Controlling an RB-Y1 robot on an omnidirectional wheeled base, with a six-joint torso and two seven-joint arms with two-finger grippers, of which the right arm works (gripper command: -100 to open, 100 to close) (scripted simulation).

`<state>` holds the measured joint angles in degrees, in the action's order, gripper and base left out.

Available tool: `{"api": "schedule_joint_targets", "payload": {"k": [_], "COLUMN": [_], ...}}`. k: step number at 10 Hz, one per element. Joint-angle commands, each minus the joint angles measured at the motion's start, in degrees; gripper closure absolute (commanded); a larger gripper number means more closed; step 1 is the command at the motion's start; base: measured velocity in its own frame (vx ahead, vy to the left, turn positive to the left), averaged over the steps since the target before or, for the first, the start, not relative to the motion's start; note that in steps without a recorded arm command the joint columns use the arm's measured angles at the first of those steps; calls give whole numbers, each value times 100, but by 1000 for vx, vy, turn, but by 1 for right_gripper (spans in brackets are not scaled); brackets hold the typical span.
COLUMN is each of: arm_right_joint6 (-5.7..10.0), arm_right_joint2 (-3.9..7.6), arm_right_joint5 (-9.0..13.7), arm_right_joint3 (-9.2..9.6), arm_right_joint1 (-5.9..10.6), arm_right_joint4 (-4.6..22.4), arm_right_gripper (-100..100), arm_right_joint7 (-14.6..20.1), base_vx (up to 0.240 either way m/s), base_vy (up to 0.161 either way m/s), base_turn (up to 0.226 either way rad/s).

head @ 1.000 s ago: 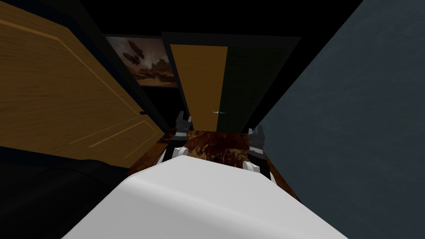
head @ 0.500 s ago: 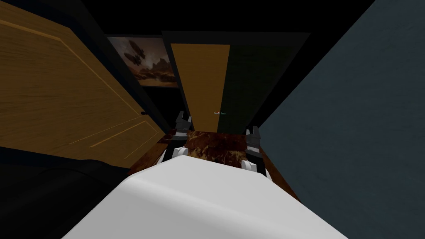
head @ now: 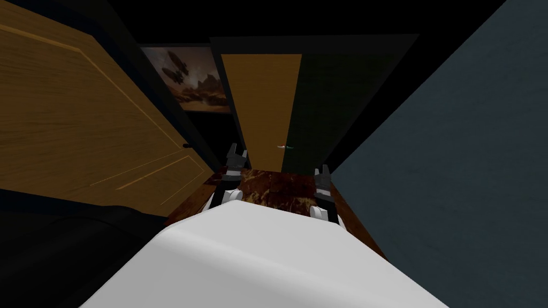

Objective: Pull the door open

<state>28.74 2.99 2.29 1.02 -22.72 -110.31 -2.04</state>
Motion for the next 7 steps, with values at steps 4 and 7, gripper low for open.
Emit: {"api": "schedule_joint_targets", "payload": {"k": [4,7], "arm_right_joint6": [195,326], "arm_right_joint2": [128,203], "arm_right_joint5": [109,182], "arm_right_joint3": [-57,-93], "arm_right_joint1": [317,535], "arm_right_joint4": [774,1285], "arm_right_gripper": [-100,-100], "arm_right_joint7": [44,73], "base_vx": [92,104], "base_vy": [5,9], "base_turn": [63,64]}}
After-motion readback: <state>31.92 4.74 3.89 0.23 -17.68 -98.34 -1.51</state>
